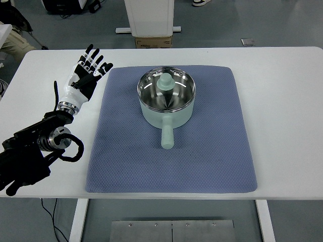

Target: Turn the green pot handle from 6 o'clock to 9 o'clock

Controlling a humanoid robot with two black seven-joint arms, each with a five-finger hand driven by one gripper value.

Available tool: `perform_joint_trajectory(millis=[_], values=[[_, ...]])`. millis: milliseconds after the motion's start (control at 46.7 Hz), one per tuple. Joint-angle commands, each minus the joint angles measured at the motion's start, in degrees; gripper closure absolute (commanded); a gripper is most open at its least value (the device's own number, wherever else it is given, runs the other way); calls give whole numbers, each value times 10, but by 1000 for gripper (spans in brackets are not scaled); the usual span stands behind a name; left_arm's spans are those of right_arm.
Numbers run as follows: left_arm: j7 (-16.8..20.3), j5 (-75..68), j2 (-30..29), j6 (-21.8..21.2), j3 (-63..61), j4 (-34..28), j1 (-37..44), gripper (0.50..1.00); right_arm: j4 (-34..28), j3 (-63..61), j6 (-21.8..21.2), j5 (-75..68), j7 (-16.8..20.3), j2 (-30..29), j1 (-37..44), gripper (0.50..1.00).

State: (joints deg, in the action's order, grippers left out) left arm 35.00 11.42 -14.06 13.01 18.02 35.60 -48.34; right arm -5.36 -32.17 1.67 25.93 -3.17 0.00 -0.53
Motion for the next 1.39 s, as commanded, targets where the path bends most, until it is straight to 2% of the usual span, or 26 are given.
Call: perform_joint_trajectory(millis=[0,1370], values=[[0,0,0,0,0,0,0,500,0,0,0,0,0,0,0,500],[0,0,-4,4,0,1,1,500,0,0,0,0,0,0,0,500]])
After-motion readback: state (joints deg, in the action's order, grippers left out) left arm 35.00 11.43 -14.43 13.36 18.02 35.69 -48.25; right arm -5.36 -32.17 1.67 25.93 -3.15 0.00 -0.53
